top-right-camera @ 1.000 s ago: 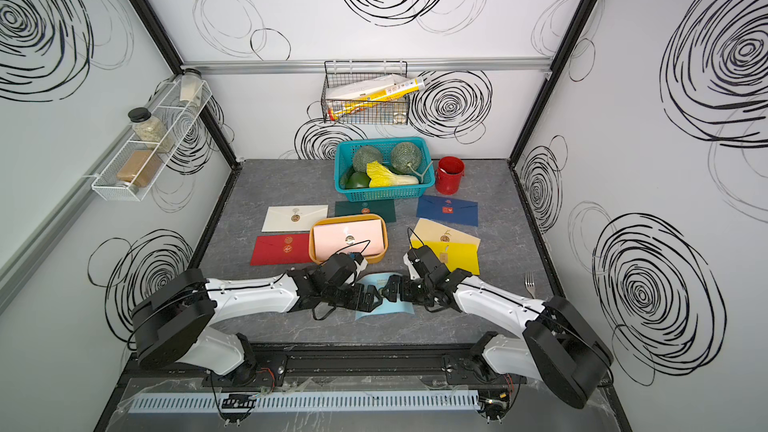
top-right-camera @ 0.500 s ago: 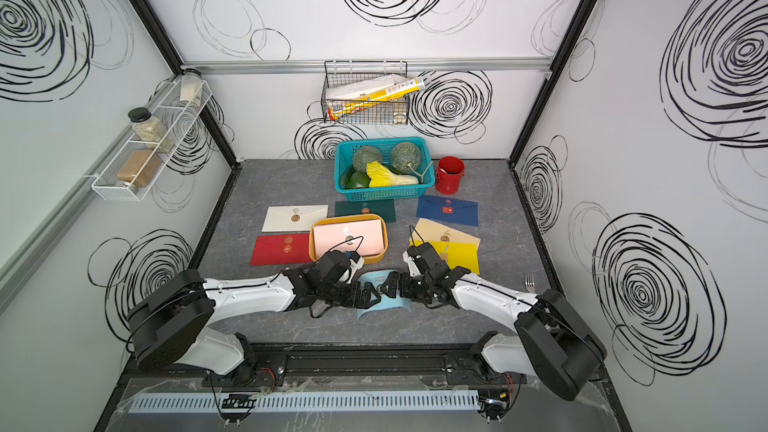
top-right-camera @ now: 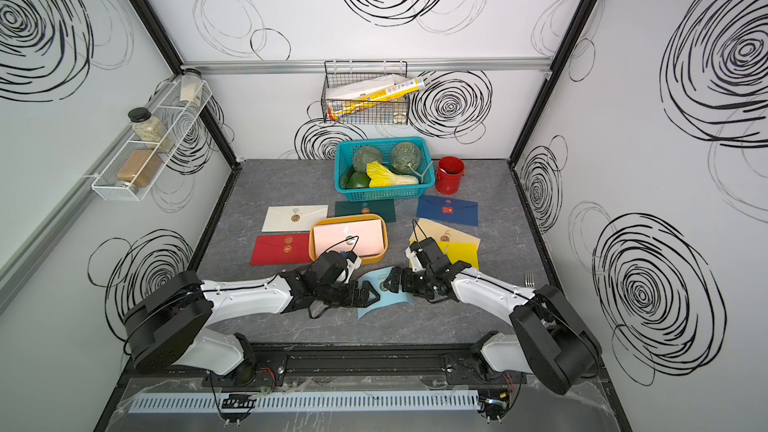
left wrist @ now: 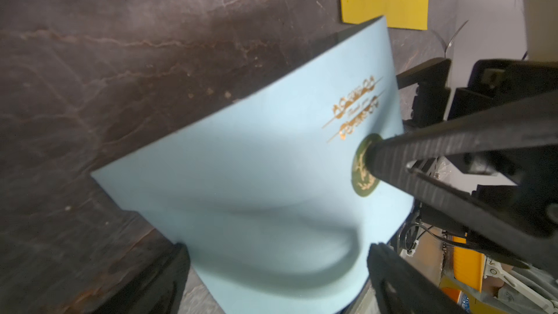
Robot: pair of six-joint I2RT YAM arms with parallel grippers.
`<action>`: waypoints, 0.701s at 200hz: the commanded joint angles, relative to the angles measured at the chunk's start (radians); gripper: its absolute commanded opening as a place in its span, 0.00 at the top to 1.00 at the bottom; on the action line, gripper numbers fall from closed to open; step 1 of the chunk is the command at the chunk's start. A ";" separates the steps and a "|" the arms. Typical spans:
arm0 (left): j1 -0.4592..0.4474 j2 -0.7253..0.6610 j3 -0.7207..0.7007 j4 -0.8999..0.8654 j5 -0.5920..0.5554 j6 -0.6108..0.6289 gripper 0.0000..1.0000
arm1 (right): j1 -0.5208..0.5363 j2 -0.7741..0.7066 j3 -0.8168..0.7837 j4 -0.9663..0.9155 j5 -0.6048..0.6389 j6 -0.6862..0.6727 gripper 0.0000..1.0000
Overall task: Put the sealed envelopes into the storage box
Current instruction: Pick up the envelope from the center of the board.
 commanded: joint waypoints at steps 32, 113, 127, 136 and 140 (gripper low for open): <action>0.007 0.026 -0.034 -0.026 -0.008 -0.045 0.01 | -0.001 0.004 -0.094 0.078 -0.055 0.040 0.04; 0.011 0.048 -0.031 -0.027 -0.008 -0.008 0.01 | 0.000 -0.036 -0.103 0.120 -0.097 0.047 0.00; 0.008 0.058 -0.019 -0.041 -0.005 0.021 0.01 | 0.000 -0.033 -0.090 0.097 -0.090 0.034 0.00; 0.006 0.068 -0.006 -0.061 -0.003 0.048 0.01 | 0.000 -0.036 -0.083 0.092 -0.086 0.035 0.00; 0.002 0.073 0.002 -0.076 -0.006 0.063 0.01 | 0.000 -0.038 -0.082 0.091 -0.086 0.035 0.00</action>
